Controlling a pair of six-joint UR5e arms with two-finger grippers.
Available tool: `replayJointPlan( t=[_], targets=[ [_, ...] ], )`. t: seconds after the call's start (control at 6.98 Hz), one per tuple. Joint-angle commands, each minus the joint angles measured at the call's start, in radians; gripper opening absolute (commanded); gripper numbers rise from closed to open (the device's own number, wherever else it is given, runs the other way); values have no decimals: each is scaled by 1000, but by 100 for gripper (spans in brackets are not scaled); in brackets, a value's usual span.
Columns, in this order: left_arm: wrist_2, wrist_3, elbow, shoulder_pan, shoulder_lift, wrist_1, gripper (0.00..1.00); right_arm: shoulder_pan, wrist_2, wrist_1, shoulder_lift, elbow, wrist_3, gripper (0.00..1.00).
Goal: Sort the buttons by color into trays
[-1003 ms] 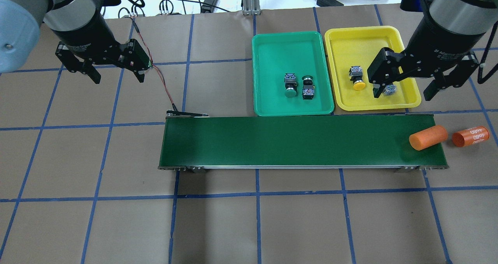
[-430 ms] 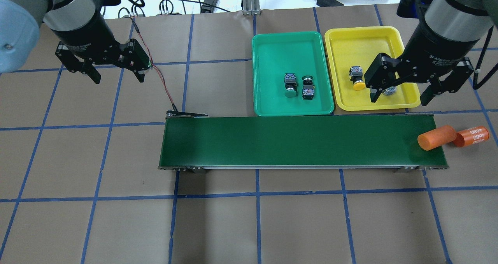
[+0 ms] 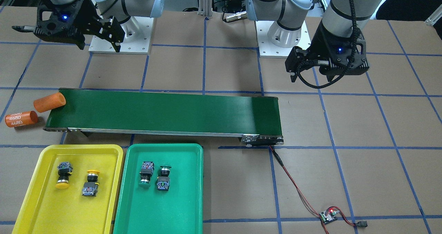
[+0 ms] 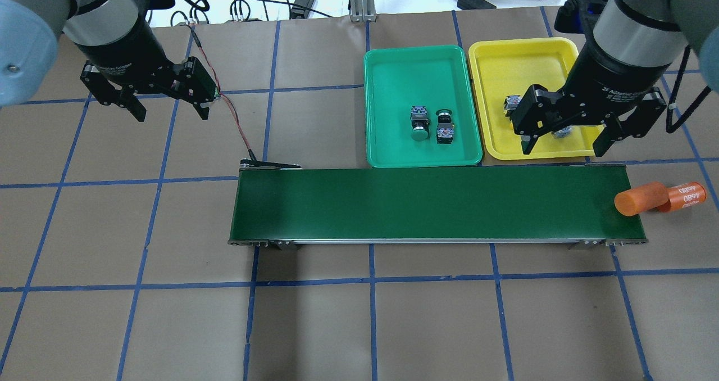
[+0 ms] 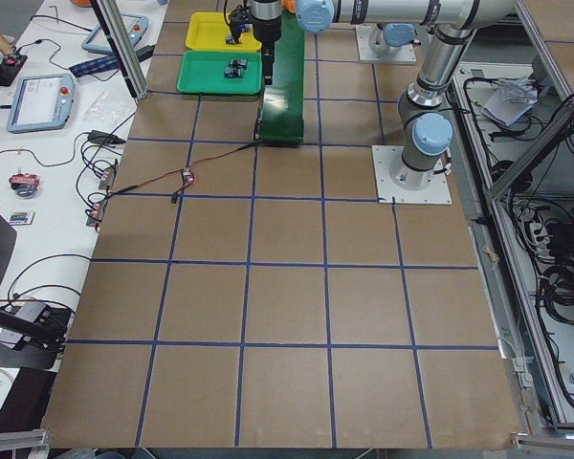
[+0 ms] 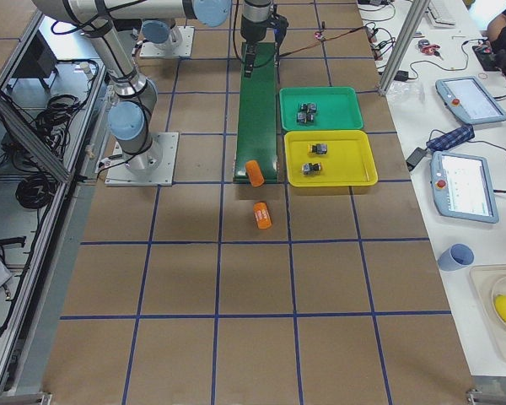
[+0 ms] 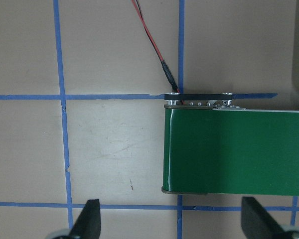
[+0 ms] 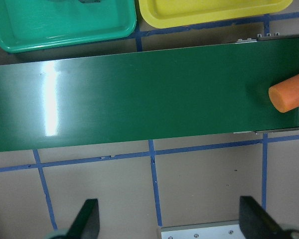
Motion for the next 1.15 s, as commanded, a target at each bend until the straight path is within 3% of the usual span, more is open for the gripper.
replayJointPlan(
  t=[0.0,1.0],
  targets=[
    [1,0,4,-1,-5,0,100,4,-2,-3,6,-1,-9,100],
    [-4,0,5,-1,-5,3,100,4,-33,-3,3,-1,2,100]
  ],
)
